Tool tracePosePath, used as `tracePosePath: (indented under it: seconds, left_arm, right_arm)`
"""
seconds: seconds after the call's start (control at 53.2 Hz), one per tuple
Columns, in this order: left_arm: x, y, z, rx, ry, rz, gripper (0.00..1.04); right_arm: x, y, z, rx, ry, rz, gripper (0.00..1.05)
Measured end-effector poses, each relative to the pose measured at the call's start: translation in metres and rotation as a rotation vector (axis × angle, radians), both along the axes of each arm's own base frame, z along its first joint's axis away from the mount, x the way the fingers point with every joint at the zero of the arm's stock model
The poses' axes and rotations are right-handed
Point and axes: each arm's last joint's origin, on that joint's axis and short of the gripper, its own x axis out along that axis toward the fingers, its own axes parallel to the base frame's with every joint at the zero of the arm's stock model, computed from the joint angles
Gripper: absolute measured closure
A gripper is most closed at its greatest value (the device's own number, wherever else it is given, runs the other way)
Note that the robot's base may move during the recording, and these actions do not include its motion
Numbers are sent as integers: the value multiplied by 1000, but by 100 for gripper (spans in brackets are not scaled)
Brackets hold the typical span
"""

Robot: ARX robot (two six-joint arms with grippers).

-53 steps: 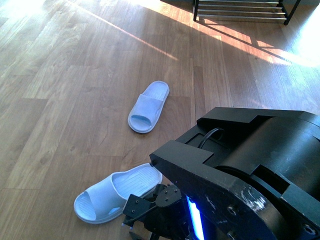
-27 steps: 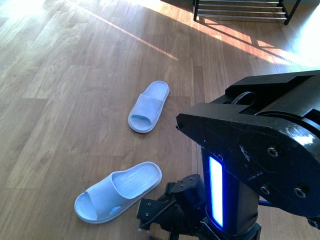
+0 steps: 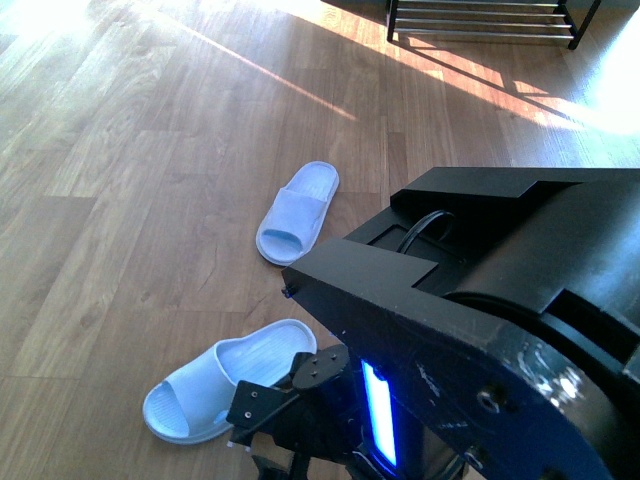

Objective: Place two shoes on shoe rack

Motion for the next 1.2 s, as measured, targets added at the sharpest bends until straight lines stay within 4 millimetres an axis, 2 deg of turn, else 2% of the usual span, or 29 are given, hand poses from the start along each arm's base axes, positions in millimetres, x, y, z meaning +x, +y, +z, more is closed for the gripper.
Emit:
tracePosePath:
  seconds: [0.169,0.263,0.432,0.732,0.864,1.052,1.202]
  left_arm:
    - [0,0,0,0,0,0,9]
    - [0,0,0,0,0,0,9]
    - [0,0,0,0,0,0,9]
    - [0,0,0,0,0,0,9]
    - [0,0,0,0,0,0,9]
    - [0,0,0,0,0,0,9]
    - [0,0,0,0,0,0,9]
  right_arm:
    - [15,22,-9,28,-7,-42,9]
    - [20,24,-11,52,-46,-93,9]
    - [26,24,-1,117,-109,-130,9]
    - [29,23,3,127,-96,-67,9]
    - [33,34,2,120,-98,-24,9]
    - [33,60,3,142,-108,30,9]
    - [31,65,-9,77,-51,46,9]
